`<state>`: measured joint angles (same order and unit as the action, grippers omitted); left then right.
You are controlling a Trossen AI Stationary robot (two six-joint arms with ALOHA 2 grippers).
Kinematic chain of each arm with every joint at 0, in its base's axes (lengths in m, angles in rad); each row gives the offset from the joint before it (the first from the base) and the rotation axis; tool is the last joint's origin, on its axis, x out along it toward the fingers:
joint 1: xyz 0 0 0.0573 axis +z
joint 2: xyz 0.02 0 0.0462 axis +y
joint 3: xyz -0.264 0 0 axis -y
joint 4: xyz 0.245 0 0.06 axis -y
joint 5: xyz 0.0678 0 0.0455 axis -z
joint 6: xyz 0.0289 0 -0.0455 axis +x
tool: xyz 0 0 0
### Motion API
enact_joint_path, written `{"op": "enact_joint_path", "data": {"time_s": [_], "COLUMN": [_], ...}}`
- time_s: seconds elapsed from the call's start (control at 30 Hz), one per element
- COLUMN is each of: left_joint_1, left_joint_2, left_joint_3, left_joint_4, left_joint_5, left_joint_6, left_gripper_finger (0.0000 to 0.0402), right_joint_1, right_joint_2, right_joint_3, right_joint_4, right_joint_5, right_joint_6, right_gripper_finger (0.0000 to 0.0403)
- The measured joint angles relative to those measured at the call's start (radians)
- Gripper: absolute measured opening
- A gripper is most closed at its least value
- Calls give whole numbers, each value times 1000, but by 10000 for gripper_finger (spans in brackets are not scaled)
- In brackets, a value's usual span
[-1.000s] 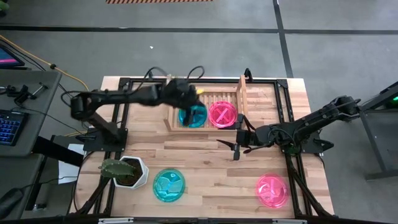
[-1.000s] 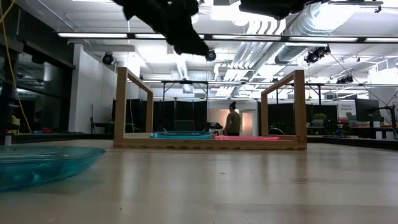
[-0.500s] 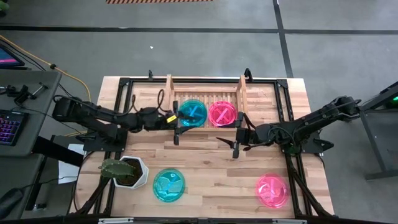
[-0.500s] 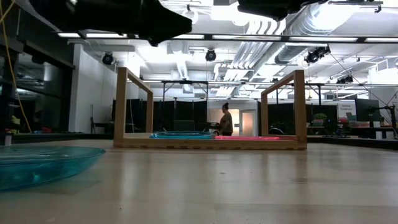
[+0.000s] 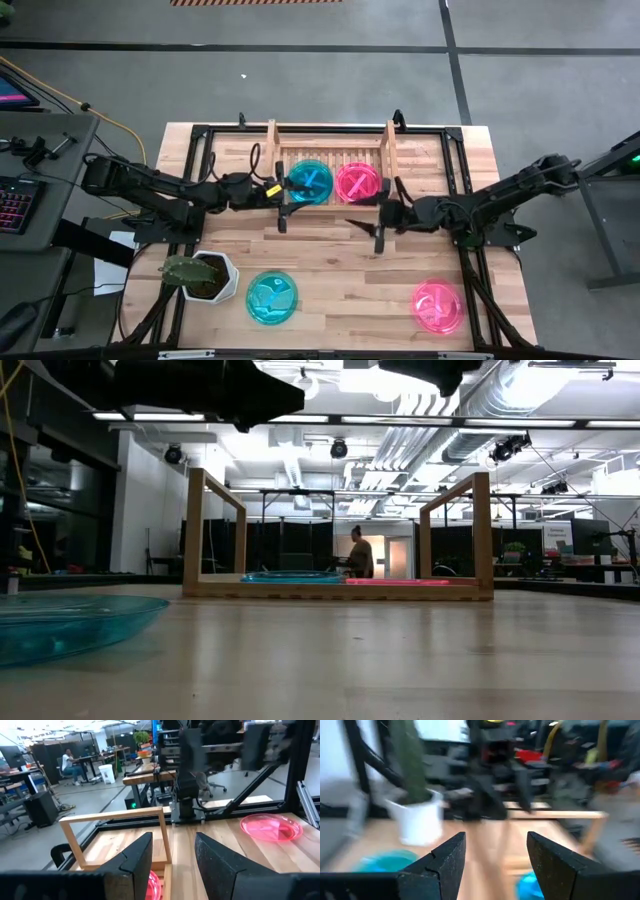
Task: Place and stack plates onto a shelf
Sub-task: Stack the pink plate on top of the pink plates on the shelf
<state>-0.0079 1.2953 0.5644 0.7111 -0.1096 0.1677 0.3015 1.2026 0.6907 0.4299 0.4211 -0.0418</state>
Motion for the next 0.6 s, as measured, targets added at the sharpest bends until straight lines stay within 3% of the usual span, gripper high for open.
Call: {"op": "enact_joint_path", "data": {"time_s": [0.07,0.17,0.3,0.37,0.5,0.6], "left_joint_1": [-2,-2,-2,-2,-2,-2], "left_joint_2": [0,0,-8,-17,-27,-27], "left_joint_3": [0,0,0,0,0,0], "left_joint_4": [3,3,12,22,20,19], "left_joint_5": [0,1,1,1,2,2], "left_joint_6": [0,0,0,0,-8,-24], "left_gripper_finger": [136,136,136,136,136,136], "right_joint_1": [31,100,186,203,206,225], "right_joint_2": [0,6,54,89,145,174], "right_joint_3": [39,135,238,268,296,251], "right_joint_4": [-81,-360,-674,-863,-1209,-1344], "right_joint_5": [-53,-92,28,25,-217,-407], "right_joint_6": [97,213,403,551,844,1013], "right_gripper_finger": [204,204,204,204,204,204]}}
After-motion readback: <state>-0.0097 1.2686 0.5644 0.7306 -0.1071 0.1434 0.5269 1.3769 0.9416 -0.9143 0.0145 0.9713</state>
